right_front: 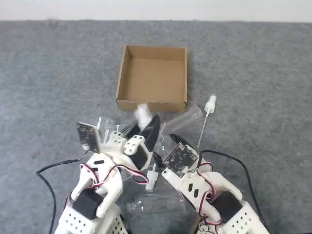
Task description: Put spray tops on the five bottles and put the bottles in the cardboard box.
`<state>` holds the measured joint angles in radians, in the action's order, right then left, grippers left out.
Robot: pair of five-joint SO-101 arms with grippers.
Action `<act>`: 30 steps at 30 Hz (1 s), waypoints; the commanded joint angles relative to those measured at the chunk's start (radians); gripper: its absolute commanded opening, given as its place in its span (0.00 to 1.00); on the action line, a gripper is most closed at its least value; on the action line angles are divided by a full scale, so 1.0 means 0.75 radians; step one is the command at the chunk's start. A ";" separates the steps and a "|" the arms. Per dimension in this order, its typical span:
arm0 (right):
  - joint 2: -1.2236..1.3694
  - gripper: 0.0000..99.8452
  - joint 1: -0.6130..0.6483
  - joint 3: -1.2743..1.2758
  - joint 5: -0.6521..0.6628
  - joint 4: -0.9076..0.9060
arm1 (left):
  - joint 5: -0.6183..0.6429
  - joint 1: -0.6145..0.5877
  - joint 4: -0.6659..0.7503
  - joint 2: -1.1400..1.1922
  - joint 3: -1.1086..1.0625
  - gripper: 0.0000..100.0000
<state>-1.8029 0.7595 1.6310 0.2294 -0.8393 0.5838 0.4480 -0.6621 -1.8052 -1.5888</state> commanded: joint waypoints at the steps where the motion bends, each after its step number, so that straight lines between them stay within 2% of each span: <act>1: -0.017 0.11 -0.038 -0.106 -0.023 0.017 | -0.012 0.055 0.000 -0.020 0.005 0.01; 13: -0.017 0.11 -0.040 -0.129 -0.025 0.017 | -0.014 0.090 0.002 -0.020 -0.028 0.01; 20: -0.017 0.11 -0.040 -0.153 -0.086 0.017 | -0.014 0.088 -0.004 -0.020 -0.030 0.01; 24: -0.017 0.11 -0.040 -0.149 -0.086 0.017 | -0.014 0.090 -0.008 -0.020 -0.030 0.11; 27: -0.017 0.11 -0.040 -0.147 -0.086 0.017 | -0.014 0.098 -0.088 -0.020 -0.017 0.22; 30: -0.017 0.11 -0.038 -0.147 -0.086 0.017 | -0.012 0.121 -0.133 -0.020 0.001 0.28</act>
<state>-1.8029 0.7442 1.5881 0.1772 -0.8393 0.5792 0.5232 -0.7342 -1.8052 -1.6149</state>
